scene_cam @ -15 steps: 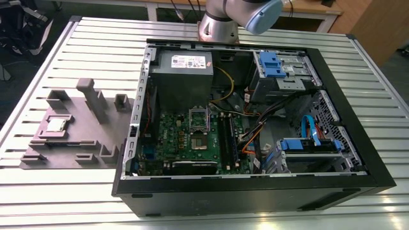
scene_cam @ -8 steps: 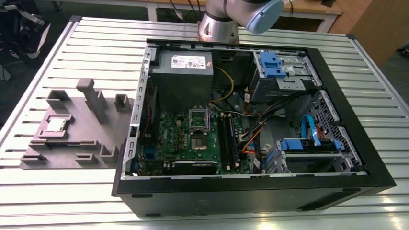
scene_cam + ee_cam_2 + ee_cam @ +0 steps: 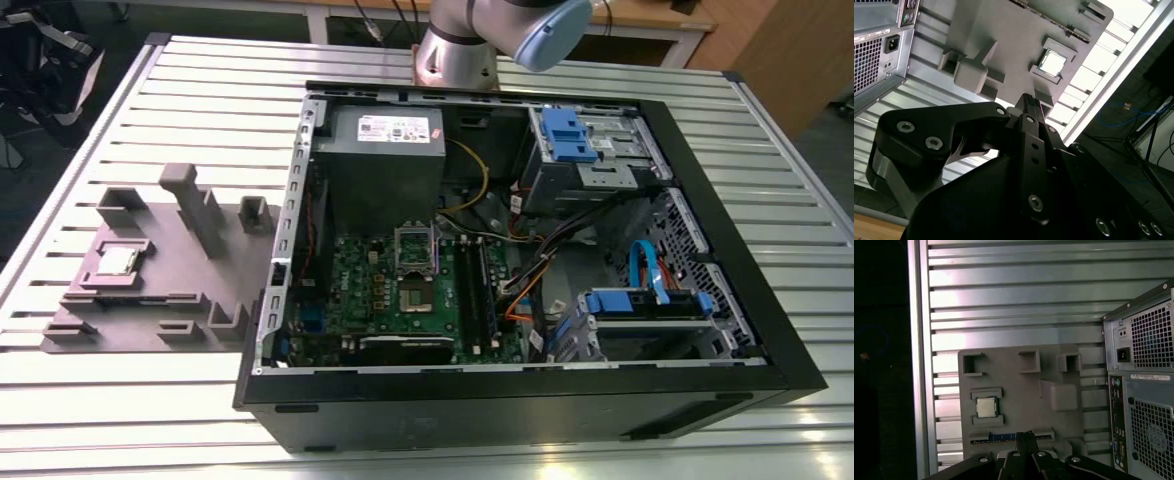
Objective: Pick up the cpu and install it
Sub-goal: 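Reach for the cpu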
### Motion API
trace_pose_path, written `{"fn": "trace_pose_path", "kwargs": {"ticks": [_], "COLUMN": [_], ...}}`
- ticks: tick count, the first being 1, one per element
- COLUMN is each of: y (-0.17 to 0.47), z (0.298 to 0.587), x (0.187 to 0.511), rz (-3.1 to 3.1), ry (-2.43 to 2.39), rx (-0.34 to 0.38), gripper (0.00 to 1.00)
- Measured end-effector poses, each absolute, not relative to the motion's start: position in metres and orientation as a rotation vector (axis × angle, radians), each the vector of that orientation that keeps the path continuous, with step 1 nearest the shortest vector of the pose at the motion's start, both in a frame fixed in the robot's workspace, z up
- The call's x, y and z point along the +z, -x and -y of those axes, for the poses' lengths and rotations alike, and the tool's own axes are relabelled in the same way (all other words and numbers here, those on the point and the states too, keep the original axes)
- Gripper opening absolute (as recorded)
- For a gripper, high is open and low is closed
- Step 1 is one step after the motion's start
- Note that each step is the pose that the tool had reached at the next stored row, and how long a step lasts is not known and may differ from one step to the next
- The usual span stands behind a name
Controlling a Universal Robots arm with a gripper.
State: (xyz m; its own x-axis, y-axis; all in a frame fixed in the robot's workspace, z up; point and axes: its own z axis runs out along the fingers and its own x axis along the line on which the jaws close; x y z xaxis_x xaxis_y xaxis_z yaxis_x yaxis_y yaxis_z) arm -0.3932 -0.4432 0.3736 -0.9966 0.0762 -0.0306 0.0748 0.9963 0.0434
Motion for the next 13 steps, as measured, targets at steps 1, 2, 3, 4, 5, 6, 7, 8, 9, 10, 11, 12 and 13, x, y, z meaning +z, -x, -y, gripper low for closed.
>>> {"fn": "trace_pose_path", "kwargs": {"ticks": [1,2,3,4,5,6,7,8,9,10,11,12,13], "y": [0.393,0.393,0.393,0.393,0.393,0.393,0.393,0.394,0.394,0.394,0.394,0.394,0.394], "z": [0.443,0.443,0.443,0.443,0.443,0.443,0.443,0.443,0.443,0.443,0.443,0.443,0.443], "x": [0.374,0.373,0.373,0.372,0.371,0.370,0.369,0.367,0.366,0.364,0.363,0.361,0.359], "rz": [-3.106,-3.106,-3.106,-3.106,-3.106,-3.106,-3.106,-3.106,-3.106,-3.106,-3.106,-3.106,-3.106], "ry": [-0.118,-0.117,-0.117,-0.117,-0.117,-0.118,-0.117,-0.117,-0.117,-0.117,-0.117,-0.117,-0.118], "rx": [0.066,0.065,0.066,0.066,0.066,0.066,0.065,0.066,0.066,0.066,0.066,0.066,0.066], "gripper": [0.10,0.10,0.10,0.10,0.10,0.10,0.10,0.10,0.10,0.10,0.10,0.10,0.10]}}
